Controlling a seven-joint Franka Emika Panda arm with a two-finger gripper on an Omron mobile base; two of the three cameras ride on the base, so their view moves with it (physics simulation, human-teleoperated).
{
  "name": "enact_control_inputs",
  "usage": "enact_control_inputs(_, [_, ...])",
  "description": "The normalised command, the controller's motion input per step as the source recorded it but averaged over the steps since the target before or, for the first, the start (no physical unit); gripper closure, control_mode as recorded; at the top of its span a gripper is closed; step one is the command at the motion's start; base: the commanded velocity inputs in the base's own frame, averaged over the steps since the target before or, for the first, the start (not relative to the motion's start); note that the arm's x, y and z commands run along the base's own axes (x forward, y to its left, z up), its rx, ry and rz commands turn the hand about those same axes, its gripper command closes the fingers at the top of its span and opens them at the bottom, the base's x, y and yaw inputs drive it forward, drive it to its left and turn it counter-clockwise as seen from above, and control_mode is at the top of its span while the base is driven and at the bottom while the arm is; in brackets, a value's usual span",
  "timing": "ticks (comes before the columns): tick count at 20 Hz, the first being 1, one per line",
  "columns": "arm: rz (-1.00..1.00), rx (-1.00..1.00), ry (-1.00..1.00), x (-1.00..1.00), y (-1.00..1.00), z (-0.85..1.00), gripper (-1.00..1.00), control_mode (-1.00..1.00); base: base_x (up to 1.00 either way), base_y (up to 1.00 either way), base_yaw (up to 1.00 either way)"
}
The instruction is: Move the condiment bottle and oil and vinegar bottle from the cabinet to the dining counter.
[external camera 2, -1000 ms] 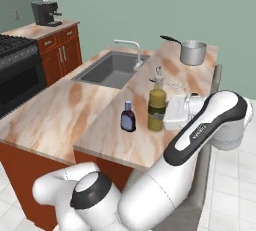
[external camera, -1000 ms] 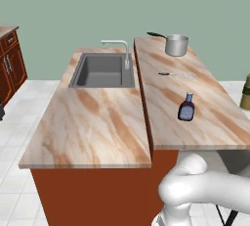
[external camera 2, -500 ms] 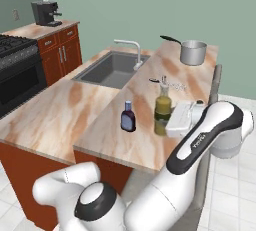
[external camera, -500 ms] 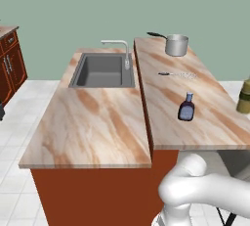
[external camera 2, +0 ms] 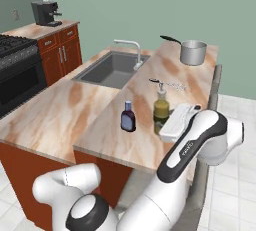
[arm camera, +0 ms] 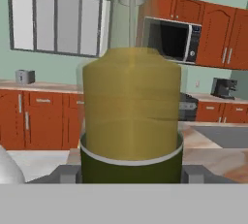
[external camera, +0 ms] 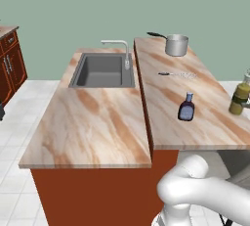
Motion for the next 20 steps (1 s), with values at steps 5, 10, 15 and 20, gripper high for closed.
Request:
enact_control_inputs(5, [0.0,-0.08,0.0,0.34,0.0,-0.03,1.0,-1.0,0.0,0.0,0.0])
enact_control_inputs(10, [0.0,-0.04,0.0,0.25,-0.01,-0.21,1.0,-1.0,0.0,0.0,0.0])
enact_control_inputs(15, [0.01,0.0,0.0,0.13,0.0,-0.34,1.0,-1.0,0.0,0.0,0.0])
enact_control_inputs(20, [0.0,0.0,0.0,0.09,0.0,-0.32,1.0,-1.0,0.0,0.0,0.0])
